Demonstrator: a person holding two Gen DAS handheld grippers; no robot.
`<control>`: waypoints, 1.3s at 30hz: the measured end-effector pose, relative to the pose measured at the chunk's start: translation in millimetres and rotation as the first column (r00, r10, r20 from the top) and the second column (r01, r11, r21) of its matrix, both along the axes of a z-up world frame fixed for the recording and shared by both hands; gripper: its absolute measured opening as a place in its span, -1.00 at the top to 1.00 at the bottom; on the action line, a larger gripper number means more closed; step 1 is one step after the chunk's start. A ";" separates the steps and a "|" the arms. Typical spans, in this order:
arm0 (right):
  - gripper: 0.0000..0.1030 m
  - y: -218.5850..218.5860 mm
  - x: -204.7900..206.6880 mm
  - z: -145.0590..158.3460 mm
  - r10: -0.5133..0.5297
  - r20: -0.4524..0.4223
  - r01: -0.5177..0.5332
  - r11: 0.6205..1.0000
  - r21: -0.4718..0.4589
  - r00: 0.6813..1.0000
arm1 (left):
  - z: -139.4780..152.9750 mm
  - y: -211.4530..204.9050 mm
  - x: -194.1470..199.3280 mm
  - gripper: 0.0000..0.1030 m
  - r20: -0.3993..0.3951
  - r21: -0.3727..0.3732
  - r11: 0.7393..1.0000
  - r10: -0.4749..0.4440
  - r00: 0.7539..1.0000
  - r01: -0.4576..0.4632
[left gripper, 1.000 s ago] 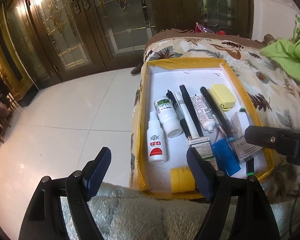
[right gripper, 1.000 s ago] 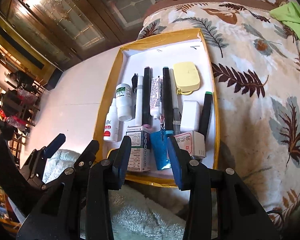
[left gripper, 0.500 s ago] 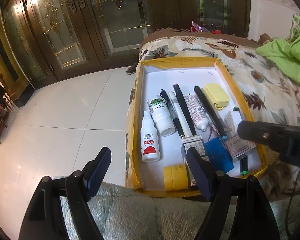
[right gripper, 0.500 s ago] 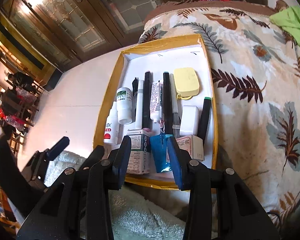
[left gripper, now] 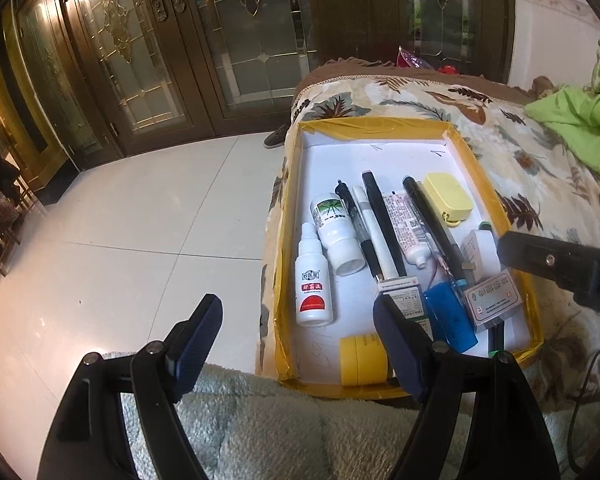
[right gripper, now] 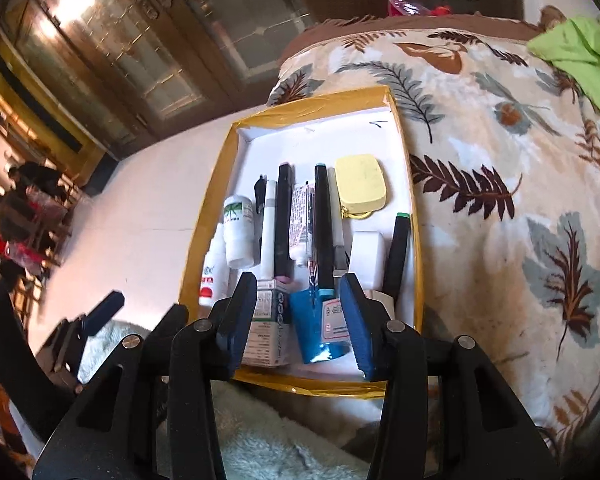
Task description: Organize rigid objects
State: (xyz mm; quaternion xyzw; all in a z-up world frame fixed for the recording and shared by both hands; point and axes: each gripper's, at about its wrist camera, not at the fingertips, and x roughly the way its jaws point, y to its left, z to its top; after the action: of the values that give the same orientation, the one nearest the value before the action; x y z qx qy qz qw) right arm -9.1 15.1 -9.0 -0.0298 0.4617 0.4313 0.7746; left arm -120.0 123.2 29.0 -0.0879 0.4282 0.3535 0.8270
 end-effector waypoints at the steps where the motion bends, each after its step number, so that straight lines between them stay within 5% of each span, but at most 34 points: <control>1: 0.16 -0.4 0.3 -0.3 0.003 0.002 -0.003 1.000 -0.007 1.000 | -0.6 -1.0 0.0 -0.52 0.000 -0.002 1.000 -0.002 1.000 0.002; 11: 0.16 4.1 -11.0 3.5 0.078 0.009 -0.078 0.997 0.007 0.997 | -0.5 -5.4 1.4 -0.52 0.001 0.001 1.000 -0.021 1.000 0.021; 39: 0.16 7.0 -13.1 -1.8 0.070 0.020 -0.069 0.997 -0.031 0.997 | -4.2 -10.2 4.5 -0.52 -0.027 0.022 0.999 -0.031 0.999 0.032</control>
State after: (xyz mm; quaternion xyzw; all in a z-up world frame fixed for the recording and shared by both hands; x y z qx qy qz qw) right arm -22.2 22.0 -10.8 -0.0621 0.4585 0.4505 0.7635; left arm -115.4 113.0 24.8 -0.0673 0.4366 0.3462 0.8276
